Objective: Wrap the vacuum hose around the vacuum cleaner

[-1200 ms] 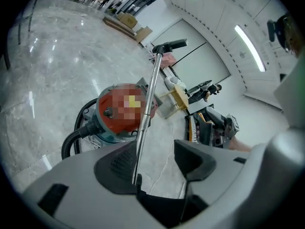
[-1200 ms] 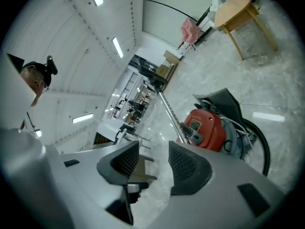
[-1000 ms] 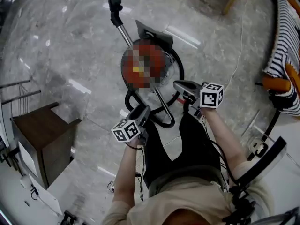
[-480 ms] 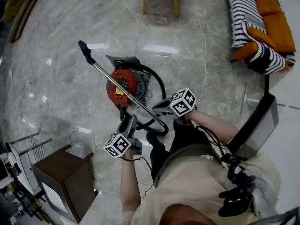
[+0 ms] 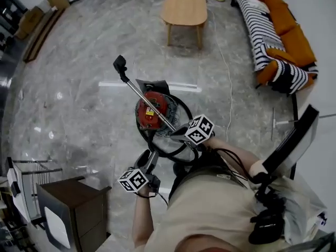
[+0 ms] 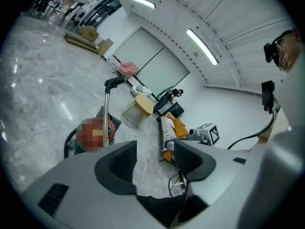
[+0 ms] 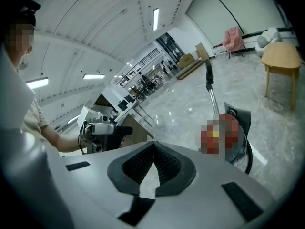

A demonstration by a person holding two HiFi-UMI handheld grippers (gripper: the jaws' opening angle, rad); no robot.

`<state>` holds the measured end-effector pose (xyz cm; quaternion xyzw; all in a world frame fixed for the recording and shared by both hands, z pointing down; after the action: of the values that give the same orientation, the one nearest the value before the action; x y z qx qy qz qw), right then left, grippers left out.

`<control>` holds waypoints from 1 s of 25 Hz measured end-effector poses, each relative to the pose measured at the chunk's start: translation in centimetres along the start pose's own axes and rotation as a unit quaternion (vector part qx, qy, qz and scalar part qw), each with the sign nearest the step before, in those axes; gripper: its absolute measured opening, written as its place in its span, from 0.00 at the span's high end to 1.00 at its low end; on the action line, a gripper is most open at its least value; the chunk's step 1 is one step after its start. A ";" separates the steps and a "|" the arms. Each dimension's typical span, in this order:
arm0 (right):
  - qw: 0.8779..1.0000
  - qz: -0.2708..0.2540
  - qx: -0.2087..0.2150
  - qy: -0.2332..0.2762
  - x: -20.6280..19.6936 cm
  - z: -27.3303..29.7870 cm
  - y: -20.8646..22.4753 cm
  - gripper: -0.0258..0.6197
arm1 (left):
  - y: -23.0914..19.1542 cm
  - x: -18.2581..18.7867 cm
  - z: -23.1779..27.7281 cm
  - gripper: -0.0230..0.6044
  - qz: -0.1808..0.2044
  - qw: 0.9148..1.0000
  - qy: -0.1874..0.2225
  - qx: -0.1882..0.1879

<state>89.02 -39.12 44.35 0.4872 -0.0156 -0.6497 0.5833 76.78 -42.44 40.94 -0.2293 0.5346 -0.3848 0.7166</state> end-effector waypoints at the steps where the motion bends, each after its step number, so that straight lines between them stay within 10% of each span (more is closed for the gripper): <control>1: 1.000 -0.007 -0.005 -0.004 0.8 0.8 -0.9 0.96 | -0.4 1.0 -0.5 0.56 0.005 1.000 0.002 -0.008; 10: 0.993 -0.100 -0.053 -0.026 1.6 -3.3 -6.0 0.96 | -1.0 1.0 -5.8 0.56 0.106 0.993 -0.050 0.006; 15: 0.991 -0.081 -0.106 -0.005 0.3 -6.3 -7.2 0.96 | 1.6 2.6 -2.1 0.56 0.072 0.996 0.023 -0.054; 20: 0.990 -0.053 -0.129 0.015 -1.7 -7.6 -9.5 0.96 | 8.3 2.9 0.6 0.57 0.115 0.983 -0.008 -0.139; 25: 0.995 -0.038 -0.084 0.036 -1.7 -6.0 -11.7 0.96 | 9.1 3.6 -3.6 0.96 0.138 0.983 0.001 -0.124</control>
<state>83.99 -30.77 35.37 0.4599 0.0784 -0.6522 0.5974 76.65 -39.54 30.89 -0.2398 0.6056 -0.2129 0.7283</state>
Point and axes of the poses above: the fingertips, and each gripper's own axes: z forward along the fingers, y to its right, x out of its top, the point moved 2 cm from there along -z, backward along the fingers, and after that the axes turned 6 degrees about -x, right-handed, at the moved point
